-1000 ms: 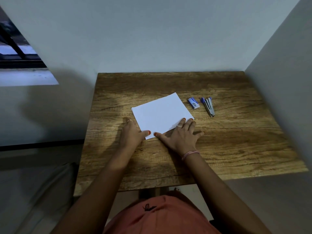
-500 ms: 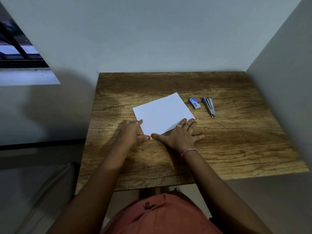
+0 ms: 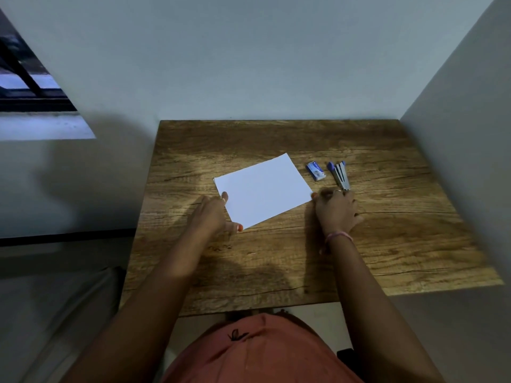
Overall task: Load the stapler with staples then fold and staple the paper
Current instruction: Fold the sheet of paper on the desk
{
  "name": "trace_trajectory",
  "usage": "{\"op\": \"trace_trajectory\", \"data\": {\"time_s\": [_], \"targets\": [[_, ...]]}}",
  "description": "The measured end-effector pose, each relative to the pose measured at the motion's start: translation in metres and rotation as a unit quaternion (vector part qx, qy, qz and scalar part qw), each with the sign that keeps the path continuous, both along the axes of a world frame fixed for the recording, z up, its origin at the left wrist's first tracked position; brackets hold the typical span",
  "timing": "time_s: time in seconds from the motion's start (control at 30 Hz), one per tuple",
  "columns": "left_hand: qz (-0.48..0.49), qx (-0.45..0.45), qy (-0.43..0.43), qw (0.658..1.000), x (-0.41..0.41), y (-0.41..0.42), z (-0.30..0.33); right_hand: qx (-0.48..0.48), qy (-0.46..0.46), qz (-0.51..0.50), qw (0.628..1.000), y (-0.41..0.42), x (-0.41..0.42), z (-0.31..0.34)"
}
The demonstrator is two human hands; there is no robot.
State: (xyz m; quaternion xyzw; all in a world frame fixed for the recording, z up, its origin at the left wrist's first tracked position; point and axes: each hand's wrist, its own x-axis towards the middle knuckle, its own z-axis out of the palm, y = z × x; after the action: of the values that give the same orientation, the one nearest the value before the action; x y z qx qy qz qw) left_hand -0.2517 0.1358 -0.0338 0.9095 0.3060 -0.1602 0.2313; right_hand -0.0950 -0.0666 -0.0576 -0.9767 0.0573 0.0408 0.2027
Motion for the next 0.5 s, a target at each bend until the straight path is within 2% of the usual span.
{"op": "trace_trajectory", "data": {"time_s": [0.27,0.37,0.5], "targets": [[-0.009,0.012,0.003,1.000,0.000,0.001,0.001,0.105,-0.003,0.021,0.994,0.004,0.008,0.011],[-0.010,0.005,0.007,1.000,0.001,0.002,0.003,0.147,0.038,0.043,0.988,0.015,0.003,0.016],[-0.005,0.010,0.005,1.000,0.001,0.001,0.006,0.178,0.143,0.075,0.971,0.014,0.010,0.024]]}}
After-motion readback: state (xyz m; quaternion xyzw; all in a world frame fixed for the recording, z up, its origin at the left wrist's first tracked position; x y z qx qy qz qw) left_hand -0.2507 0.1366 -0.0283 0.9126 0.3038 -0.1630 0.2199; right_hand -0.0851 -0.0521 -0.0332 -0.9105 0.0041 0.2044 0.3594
